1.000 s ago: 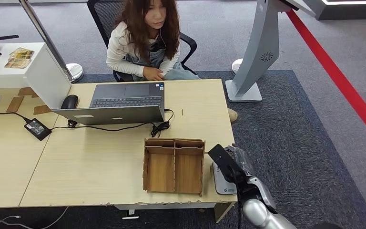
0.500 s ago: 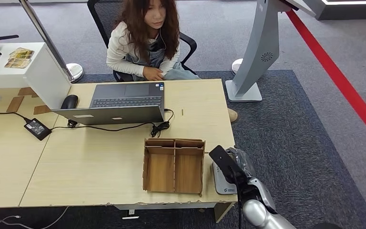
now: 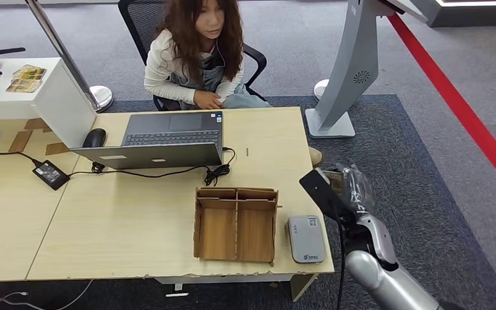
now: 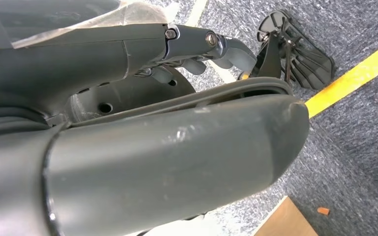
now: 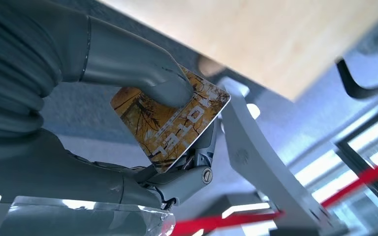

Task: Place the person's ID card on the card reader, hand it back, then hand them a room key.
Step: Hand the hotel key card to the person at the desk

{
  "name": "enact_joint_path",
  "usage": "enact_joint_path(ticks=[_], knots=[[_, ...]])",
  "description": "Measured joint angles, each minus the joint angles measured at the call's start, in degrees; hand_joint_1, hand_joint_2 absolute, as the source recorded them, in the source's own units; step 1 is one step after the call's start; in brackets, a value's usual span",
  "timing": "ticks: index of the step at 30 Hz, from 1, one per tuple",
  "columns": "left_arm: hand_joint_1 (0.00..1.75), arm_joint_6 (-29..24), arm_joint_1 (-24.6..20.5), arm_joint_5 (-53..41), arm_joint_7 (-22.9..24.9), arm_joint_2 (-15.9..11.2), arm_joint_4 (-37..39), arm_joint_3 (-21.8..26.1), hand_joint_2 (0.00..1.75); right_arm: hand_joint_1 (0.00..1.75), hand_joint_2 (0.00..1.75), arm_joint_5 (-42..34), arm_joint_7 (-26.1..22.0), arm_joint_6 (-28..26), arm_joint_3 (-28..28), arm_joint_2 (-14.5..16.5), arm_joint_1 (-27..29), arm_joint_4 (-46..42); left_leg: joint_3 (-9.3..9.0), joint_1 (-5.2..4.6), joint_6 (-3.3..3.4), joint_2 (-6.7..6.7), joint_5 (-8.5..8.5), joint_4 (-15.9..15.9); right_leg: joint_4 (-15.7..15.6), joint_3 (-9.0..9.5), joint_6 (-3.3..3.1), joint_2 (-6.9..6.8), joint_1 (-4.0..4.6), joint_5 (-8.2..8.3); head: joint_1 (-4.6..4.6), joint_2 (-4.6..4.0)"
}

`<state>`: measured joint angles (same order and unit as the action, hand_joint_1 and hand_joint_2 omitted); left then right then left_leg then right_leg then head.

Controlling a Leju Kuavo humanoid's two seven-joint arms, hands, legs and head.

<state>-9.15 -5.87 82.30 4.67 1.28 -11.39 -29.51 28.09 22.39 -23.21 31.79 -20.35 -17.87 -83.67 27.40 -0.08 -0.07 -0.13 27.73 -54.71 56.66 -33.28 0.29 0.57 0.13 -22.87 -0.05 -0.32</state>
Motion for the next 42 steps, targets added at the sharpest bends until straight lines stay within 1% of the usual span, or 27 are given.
enact_joint_path(ticks=[4, 8, 10, 15, 17, 18, 19, 21, 22, 23, 27, 30, 33, 37, 41, 42], knots=[[0.00, 0.2, 0.0, -0.5, -0.1, -0.1, 0.0, 0.0, 0.00, 1.75, 1.75, 1.0, 0.2, 1.8, -1.0, -1.5, -4.9, -4.2, 0.00, 0.00, -0.02, 0.01, -0.01, 0.0, 0.0, 0.00, -0.02, 0.01, 0.01, 0.02, -0.01, -0.01], [0.00, 0.4, 0.0, -1.3, -0.1, -0.2, 0.0, 0.0, 0.00, 1.75, 1.75, -0.3, -1.2, 3.9, -0.7, -1.5, -10.9, -5.7, 0.03, 0.02, -0.06, 0.01, -0.05, 0.0, 0.0, -0.01, -0.04, 0.01, 0.01, 0.03, 0.00, 0.00], [0.00, 0.4, 0.0, -1.4, 0.0, -0.3, 0.0, 0.0, 0.00, 1.75, 1.75, -0.7, -1.5, 4.2, -0.6, -1.4, -11.9, -5.7, 0.04, 0.02, -0.07, 0.01, -0.06, 0.0, 0.1, -0.01, -0.04, 0.00, 0.01, 0.03, -0.01, 0.01], [0.00, 0.4, -0.1, -1.4, 0.0, -0.3, 0.0, 0.0, 0.00, 1.75, 1.75, -0.8, -1.5, 4.3, -0.6, -1.3, -12.1, -5.7, 0.05, 0.02, -0.07, 0.01, -0.06, 0.0, 0.1, -0.01, -0.04, 0.00, 0.01, 0.03, -0.02, 0.00], [0.00, 0.5, -0.1, -1.5, 0.0, -0.3, 0.0, 0.0, 0.00, 1.75, 1.75, -2.0, -2.2, 4.7, -0.3, -0.8, -14.3, -5.5, 0.06, 0.04, -0.08, 0.01, -0.07, 0.0, 0.1, -0.03, -0.04, 0.00, 0.01, 0.04, -0.01, -0.01], [0.00, 0.7, -0.1, -1.8, 0.1, -0.4, 0.0, 0.0, 0.00, 1.75, 1.75, -3.2, -3.1, 5.2, 0.2, 0.0, -17.0, -4.6, 0.08, 0.05, -0.10, 0.01, -0.08, 0.0, 0.1, -0.03, -0.04, 0.00, 0.02, 0.04, 0.01, -0.01], [0.00, 0.9, -0.2, -2.3, 0.3, -0.5, 0.0, 0.0, 0.00, 1.75, 1.75, -4.6, -4.9, 5.6, 1.5, 2.1, -21.4, -2.0, 0.11, 0.08, -0.12, -0.01, -0.10, 0.0, 0.1, -0.04, -0.05, -0.02, 0.04, 0.04, 0.02, -0.01], [0.00, 1.4, -0.5, -3.6, 0.6, -0.7, 0.0, -0.2, 0.00, 1.75, 1.75, -6.5, -9.5, 5.9, 5.5, 9.1, -31.2, 8.0, 0.16, 0.18, -0.19, -0.05, -0.15, 0.0, 0.2, -0.10, -0.09, -0.06, 0.07, 0.06, 0.01, -0.01], [0.00, 1.5, -0.5, -4.1, 0.7, -0.8, 0.0, -0.3, 0.00, 1.75, 1.75, -6.8, -11.4, 5.7, 7.3, 12.6, -34.9, 13.1, 0.18, 0.22, -0.21, -0.07, -0.17, 0.0, 0.2, -0.13, -0.11, -0.08, 0.08, 0.06, 0.01, -0.01], [0.00, 1.5, -0.6, -4.4, 0.6, -0.8, 0.0, -0.4, 0.00, 1.75, 1.75, -6.8, -12.6, 5.5, 8.6, 15.4, -36.9, 17.1, 0.19, 0.24, -0.23, -0.08, -0.18, 0.0, 0.2, -0.15, -0.13, -0.08, 0.09, 0.06, -0.01, -0.01], [0.00, 1.5, -0.6, -4.7, -0.3, -0.6, 0.0, -0.9, 0.00, 1.75, 1.75, -7.2, -14.4, 4.7, 11.0, 21.9, -39.9, 27.1, 0.19, 0.24, -0.26, -0.09, -0.19, 0.0, 0.2, -0.19, -0.13, -0.09, 0.11, 0.06, 0.01, -0.01], [0.00, 1.5, -0.5, -4.9, -0.6, -0.3, 0.0, -1.2, 0.00, 1.75, 1.75, -8.1, -15.6, 3.5, 12.1, 25.7, -41.1, 33.0, 0.17, 0.24, -0.26, -0.09, -0.19, 0.0, 0.2, -0.22, -0.13, -0.09, 0.11, 0.06, 0.01, 0.00], [0.00, 1.6, -0.4, -4.8, -0.6, -0.2, 0.0, -1.3, 0.00, 1.75, 1.75, -8.9, -16.4, 2.3, 12.6, 28.6, -41.9, 38.1, 0.15, 0.23, -0.26, -0.06, -0.19, 0.0, 0.2, -0.22, -0.13, -0.08, 0.10, 0.06, 0.01, 0.00], [0.00, 1.6, -0.4, -4.8, -0.5, -0.1, 0.0, -1.5, 0.00, 1.75, 1.75, -9.1, -16.7, 1.8, 13.2, 31.1, -42.4, 42.6, 0.14, 0.21, -0.26, -0.05, -0.19, 0.0, 0.2, -0.22, -0.13, -0.07, 0.08, 0.06, 0.01, -0.01], [0.00, 1.6, -0.3, -4.7, -0.5, -0.1, 0.0, -1.6, 0.00, 1.75, 1.75, -9.2, -17.0, 1.7, 13.5, 32.7, -42.9, 45.9, 0.14, 0.16, -0.27, -0.05, -0.19, 0.0, 0.2, -0.23, -0.13, -0.08, 0.09, 0.06, 0.01, -0.01], [0.00, 1.6, -0.2, -4.6, -0.5, 0.0, 0.0, -1.6, 0.00, 1.55, 1.75, -9.4, -17.3, 1.6, 13.5, 33.0, -43.0, 46.7, 0.14, 0.15, -0.27, -0.05, -0.19, 0.0, 0.2, -0.23, -0.13, -0.07, 0.10, 0.06, 0.01, -0.01]])
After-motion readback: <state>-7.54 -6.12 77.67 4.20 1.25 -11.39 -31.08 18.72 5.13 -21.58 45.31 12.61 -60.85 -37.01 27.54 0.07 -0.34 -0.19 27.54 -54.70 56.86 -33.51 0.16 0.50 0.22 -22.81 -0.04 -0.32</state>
